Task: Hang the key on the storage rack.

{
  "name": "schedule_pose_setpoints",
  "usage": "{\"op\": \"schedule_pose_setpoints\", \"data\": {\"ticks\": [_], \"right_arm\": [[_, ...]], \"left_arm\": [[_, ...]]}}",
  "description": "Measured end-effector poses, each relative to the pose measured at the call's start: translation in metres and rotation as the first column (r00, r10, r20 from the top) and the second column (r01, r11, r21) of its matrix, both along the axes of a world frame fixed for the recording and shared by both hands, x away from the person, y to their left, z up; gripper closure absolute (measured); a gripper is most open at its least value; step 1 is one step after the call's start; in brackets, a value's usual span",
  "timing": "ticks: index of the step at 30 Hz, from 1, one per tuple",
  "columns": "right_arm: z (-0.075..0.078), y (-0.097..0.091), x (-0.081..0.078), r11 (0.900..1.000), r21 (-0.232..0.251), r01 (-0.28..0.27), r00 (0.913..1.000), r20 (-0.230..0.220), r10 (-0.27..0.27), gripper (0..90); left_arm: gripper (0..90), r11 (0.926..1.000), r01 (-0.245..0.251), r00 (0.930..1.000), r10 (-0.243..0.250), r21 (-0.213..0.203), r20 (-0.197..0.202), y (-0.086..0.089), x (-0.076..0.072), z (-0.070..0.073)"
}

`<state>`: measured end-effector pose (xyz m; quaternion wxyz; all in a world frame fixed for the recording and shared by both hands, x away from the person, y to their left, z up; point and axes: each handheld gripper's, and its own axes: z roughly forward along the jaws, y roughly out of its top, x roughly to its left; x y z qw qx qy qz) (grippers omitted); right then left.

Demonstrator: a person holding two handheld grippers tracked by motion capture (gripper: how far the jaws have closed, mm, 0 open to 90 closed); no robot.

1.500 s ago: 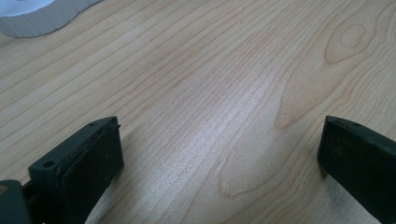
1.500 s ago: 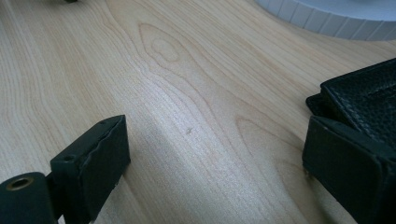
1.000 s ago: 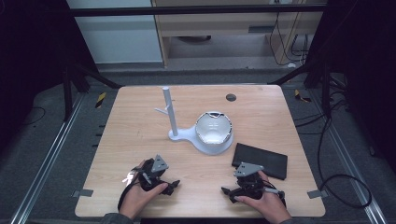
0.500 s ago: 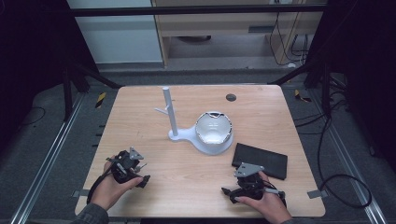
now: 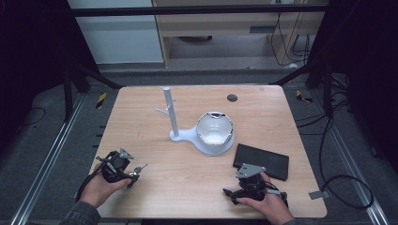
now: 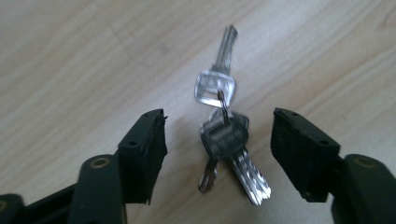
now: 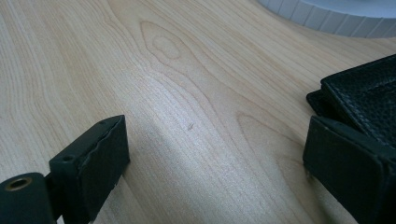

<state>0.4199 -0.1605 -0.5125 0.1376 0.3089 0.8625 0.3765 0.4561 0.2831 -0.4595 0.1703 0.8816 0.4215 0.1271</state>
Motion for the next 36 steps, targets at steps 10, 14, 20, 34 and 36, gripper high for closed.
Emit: {"op": "schedule_pose_setpoints", "data": {"ticks": [10,14,20,34,36], "right_arm": [[0.000,0.000,0.000,1.0000,0.000,0.001,1.0000,0.001,-0.001,7.3],[0.000,0.000,0.000,1.0000,-0.002,0.000,1.0000,0.000,0.000,7.3],[0.000,0.000,-0.001,1.0000,-0.002,0.004,1.0000,-0.001,-0.004,7.3],[0.000,0.000,-0.001,1.0000,-0.001,0.002,1.0000,0.002,-0.002,7.3],[0.000,-0.001,-0.001,1.0000,-0.002,0.001,1.0000,0.000,-0.001,7.3]], "left_arm": [[49.9,0.9997,0.019,0.9977,-0.019,-0.014,-0.064,0.008,-0.001,-0.003],[58.5,0.9996,0.022,0.9953,-0.024,-0.015,-0.094,0.008,0.002,-0.004],[61.4,0.9986,0.054,0.9903,-0.053,0.000,-0.128,0.006,0.002,-0.005],[81.1,0.9964,0.064,0.9895,-0.070,-0.056,-0.126,0.017,0.007,-0.004],[81.2,0.9964,0.073,0.9881,-0.078,-0.042,-0.133,0.016,0.007,-0.004]]}}
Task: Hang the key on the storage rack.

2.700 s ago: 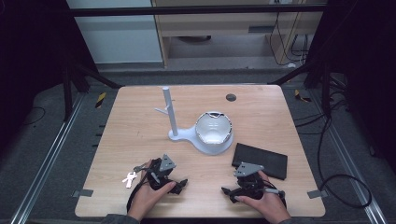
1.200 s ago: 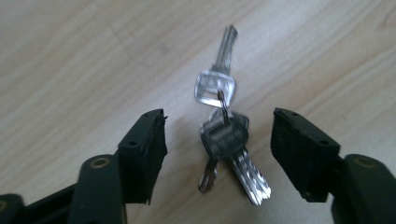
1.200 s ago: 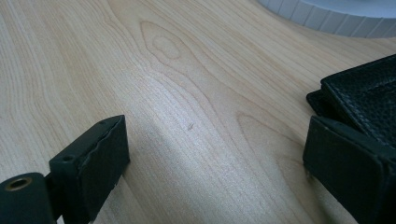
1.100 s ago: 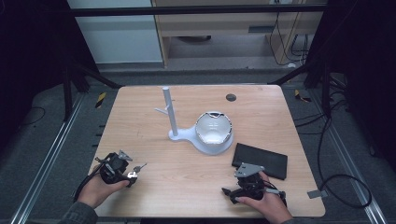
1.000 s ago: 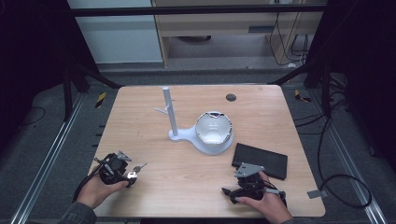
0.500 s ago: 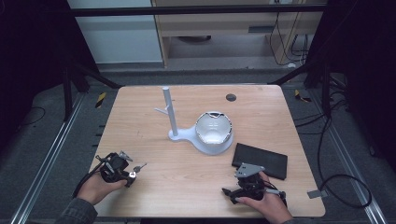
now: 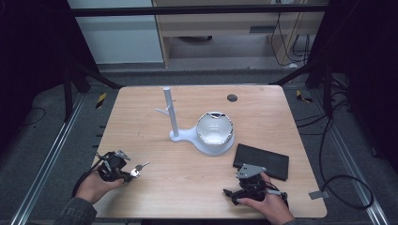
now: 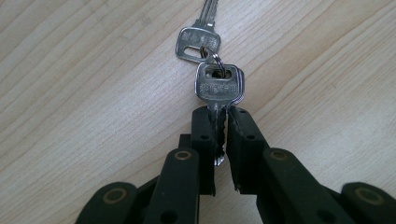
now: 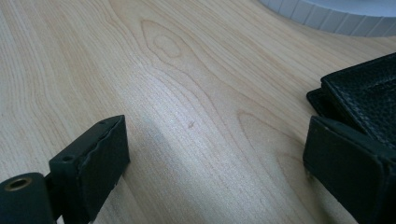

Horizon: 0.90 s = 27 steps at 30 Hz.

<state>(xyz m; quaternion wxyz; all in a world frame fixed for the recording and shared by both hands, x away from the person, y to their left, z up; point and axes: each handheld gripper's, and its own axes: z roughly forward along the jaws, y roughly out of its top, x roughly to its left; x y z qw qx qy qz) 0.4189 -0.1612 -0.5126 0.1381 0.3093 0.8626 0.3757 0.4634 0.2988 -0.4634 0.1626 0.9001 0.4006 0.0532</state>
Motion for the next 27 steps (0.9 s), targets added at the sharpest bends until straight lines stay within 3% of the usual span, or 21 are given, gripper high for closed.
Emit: {"op": "schedule_pose_setpoints", "data": {"ticks": [7,11,18,21,27], "right_arm": [[0.000,-0.001,0.000,1.0000,0.000,-0.003,1.0000,0.001,0.003,7.3],[0.000,-0.001,0.000,1.0000,0.000,-0.003,1.0000,0.001,0.003,7.3],[0.000,-0.001,0.000,1.0000,0.000,-0.004,1.0000,0.001,0.004,7.3],[0.000,-0.001,0.000,1.0000,0.000,-0.004,1.0000,0.001,0.004,7.3],[0.000,-0.001,0.000,1.0000,0.000,-0.004,1.0000,0.001,0.004,7.3]], "left_arm": [[81.2,0.9997,0.011,0.9999,-0.011,0.021,-0.007,-0.002,-0.001,0.000],[81.3,0.9998,0.007,0.9999,-0.007,0.020,0.010,-0.002,-0.002,0.002],[81.3,0.9999,0.004,1.0000,-0.004,0.017,0.000,0.000,-0.002,0.001],[81.3,1.0000,0.003,0.9999,-0.003,-0.003,0.010,0.001,-0.002,0.006],[81.5,0.9997,0.026,0.9995,-0.026,-0.002,0.021,-0.003,-0.001,0.018]]}}
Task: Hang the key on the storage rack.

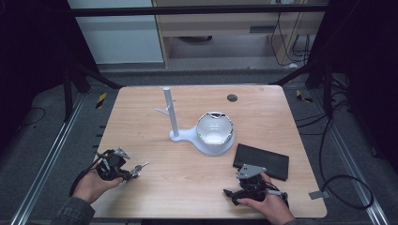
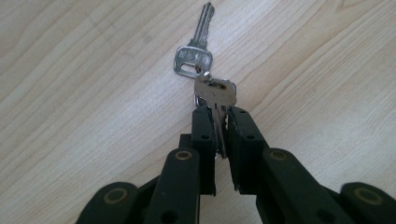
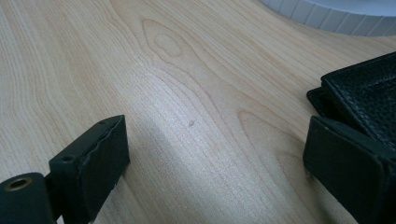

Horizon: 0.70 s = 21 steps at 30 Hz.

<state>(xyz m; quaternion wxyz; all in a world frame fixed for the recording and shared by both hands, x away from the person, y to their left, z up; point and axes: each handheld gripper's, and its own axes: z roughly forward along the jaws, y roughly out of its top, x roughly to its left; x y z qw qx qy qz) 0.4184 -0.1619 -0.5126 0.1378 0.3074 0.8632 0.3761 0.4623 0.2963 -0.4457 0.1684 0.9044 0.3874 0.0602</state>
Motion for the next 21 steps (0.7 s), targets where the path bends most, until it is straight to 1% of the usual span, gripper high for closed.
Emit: {"op": "schedule_pose_setpoints", "data": {"ticks": [1,3,5,6,7,8,9,13,16,18,21], "right_arm": [[0.000,0.000,0.000,1.0000,0.000,0.000,1.0000,0.000,0.000,7.3],[0.000,0.000,0.000,1.0000,0.000,0.000,1.0000,0.000,0.000,7.3],[0.000,0.000,0.000,1.0000,0.001,0.000,1.0000,-0.001,0.000,7.3],[0.000,0.000,0.000,1.0000,0.000,0.000,1.0000,0.000,0.000,7.3],[0.000,0.000,0.000,1.0000,0.000,0.000,1.0000,0.000,0.000,7.3],[0.000,0.000,0.000,1.0000,0.001,0.000,1.0000,-0.001,0.000,7.3],[0.000,0.000,0.000,1.0000,0.002,0.000,1.0000,-0.001,0.000,7.3],[0.000,0.000,0.000,1.0000,0.002,0.000,1.0000,-0.001,0.000,7.3],[0.000,0.000,0.000,1.0000,0.001,0.000,1.0000,-0.001,0.000,7.3],[0.000,0.000,0.000,1.0000,0.002,0.000,1.0000,-0.001,0.000,7.3],[0.000,0.000,0.000,1.0000,0.002,-0.001,1.0000,-0.001,0.001,7.3]], "left_arm": [[81.5,1.0000,0.002,1.0000,-0.002,0.004,0.001,0.000,0.001,0.001],[81.5,0.9998,0.010,0.9999,-0.009,0.016,-0.012,-0.001,0.002,0.000],[81.4,0.9990,0.030,0.9985,-0.028,0.033,-0.047,-0.003,0.003,-0.006],[85.5,0.9984,0.039,0.9975,-0.036,0.040,-0.061,-0.004,0.003,-0.009],[85.5,0.9986,0.044,0.9963,-0.042,0.028,-0.075,-0.004,0.004,-0.011],[88.7,0.9992,0.036,0.9972,-0.035,0.015,-0.067,-0.003,0.004,-0.011],[89.4,0.9993,0.030,0.9984,-0.029,0.020,-0.049,-0.002,0.005,-0.011],[89.5,0.9991,0.034,0.9984,-0.033,0.026,-0.047,-0.002,0.004,-0.011],[89.7,0.9989,0.035,0.9989,-0.034,0.032,-0.033,-0.002,0.003,-0.010],[89.8,0.9992,0.032,0.9991,-0.031,0.023,-0.028,-0.001,0.002,-0.006],[89.9,0.9993,0.036,0.9993,-0.036,0.012,-0.013,-0.001,0.001,0.005]]}}
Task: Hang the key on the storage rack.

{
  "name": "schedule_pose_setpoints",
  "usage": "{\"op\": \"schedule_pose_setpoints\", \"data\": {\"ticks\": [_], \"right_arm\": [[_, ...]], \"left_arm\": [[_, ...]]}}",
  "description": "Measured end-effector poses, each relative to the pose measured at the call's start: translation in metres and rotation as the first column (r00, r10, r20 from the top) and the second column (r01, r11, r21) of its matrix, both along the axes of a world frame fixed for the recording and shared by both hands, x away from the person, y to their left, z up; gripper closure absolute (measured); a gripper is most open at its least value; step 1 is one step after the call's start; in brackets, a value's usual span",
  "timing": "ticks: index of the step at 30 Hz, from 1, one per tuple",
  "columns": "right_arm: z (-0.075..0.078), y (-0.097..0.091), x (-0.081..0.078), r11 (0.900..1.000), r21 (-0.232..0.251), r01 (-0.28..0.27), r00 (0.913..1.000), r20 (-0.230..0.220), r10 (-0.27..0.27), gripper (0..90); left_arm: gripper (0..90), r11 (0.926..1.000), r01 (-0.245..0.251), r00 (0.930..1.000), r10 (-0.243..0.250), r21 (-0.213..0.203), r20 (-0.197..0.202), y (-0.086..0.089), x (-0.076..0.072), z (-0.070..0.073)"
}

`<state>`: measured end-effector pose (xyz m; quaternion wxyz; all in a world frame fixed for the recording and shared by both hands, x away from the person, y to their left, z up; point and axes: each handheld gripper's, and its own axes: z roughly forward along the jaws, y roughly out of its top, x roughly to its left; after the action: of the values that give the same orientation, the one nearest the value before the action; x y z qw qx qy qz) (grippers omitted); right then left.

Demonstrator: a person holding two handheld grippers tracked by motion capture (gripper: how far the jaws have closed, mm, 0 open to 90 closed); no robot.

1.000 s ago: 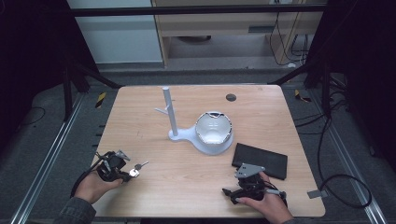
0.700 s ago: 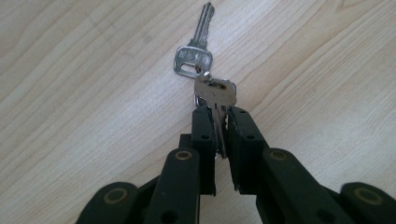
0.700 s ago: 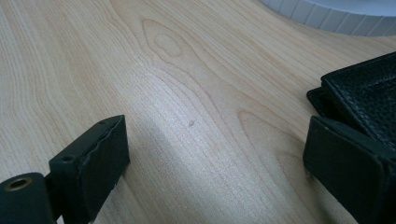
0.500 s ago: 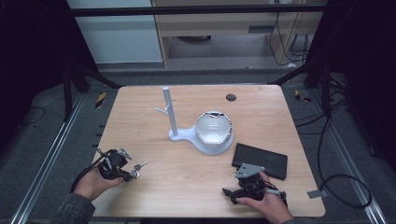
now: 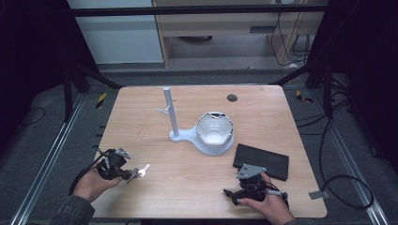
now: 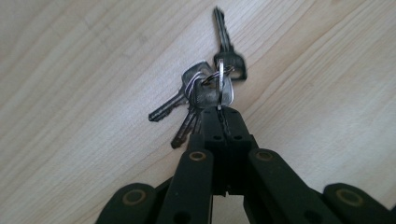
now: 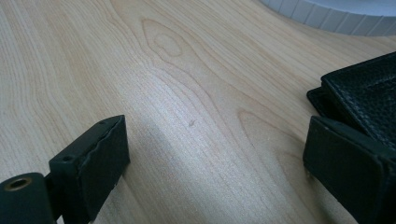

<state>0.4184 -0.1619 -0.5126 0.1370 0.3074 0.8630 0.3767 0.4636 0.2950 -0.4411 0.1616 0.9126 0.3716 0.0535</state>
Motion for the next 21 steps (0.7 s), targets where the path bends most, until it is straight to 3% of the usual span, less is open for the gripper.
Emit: {"op": "schedule_pose_setpoints", "data": {"ticks": [2,3,4,10,18,21], "right_arm": [[0.000,0.000,0.000,1.0000,0.000,0.000,1.0000,0.000,0.000,7.3],[0.000,0.000,0.000,1.0000,0.000,0.000,1.0000,0.000,0.000,7.3],[0.000,0.000,0.000,1.0000,0.000,0.000,1.0000,0.000,0.000,7.3],[0.000,0.000,0.000,1.0000,0.000,0.000,1.0000,0.000,0.000,7.3],[0.000,0.000,0.000,1.0000,-0.001,0.002,1.0000,0.000,-0.002,7.3],[0.000,0.000,0.000,1.0000,-0.002,0.003,1.0000,-0.001,-0.003,6.8]], "left_arm": [[90.0,0.9999,0.013,0.9999,-0.013,-0.003,0.011,-0.002,-0.001,0.010],[90.0,0.9997,0.024,0.9993,-0.024,0.002,0.027,-0.005,-0.001,0.022],[90.0,0.9997,0.024,0.9993,-0.024,0.002,0.027,-0.005,-0.001,0.022],[90.0,0.9987,0.049,0.9966,-0.048,-0.012,0.067,-0.013,0.000,0.056],[89.9,0.9967,0.077,0.9911,-0.080,0.026,0.107,-0.033,0.010,0.098],[89.9,0.9962,0.086,0.9888,-0.087,0.011,0.121,-0.039,0.015,0.109]]}}
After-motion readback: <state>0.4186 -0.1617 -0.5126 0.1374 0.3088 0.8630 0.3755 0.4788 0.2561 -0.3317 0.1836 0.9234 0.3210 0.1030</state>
